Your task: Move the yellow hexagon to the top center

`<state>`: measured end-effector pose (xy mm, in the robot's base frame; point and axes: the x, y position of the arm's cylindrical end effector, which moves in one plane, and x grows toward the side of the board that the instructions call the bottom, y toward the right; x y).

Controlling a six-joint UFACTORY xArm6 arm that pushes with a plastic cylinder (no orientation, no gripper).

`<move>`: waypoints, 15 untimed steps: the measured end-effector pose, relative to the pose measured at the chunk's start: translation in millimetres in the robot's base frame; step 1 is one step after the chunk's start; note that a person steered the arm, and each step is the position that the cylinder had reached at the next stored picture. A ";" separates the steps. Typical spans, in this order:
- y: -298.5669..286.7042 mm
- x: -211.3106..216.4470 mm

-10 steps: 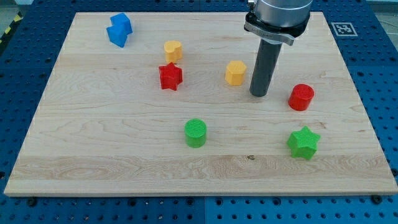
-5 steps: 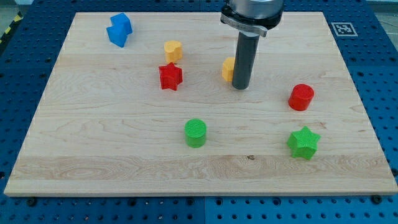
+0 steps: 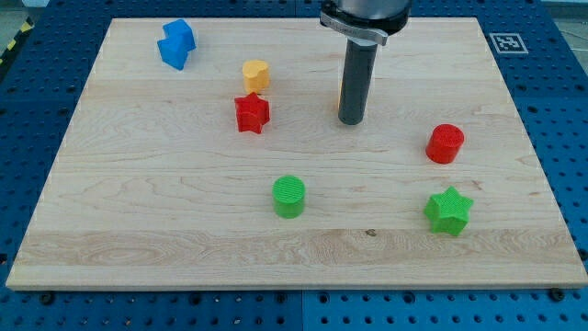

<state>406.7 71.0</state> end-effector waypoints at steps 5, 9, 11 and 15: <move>32.2 -28.5; 28.4 -43.3; 15.7 -56.4; 3.5 -100.1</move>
<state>306.6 74.5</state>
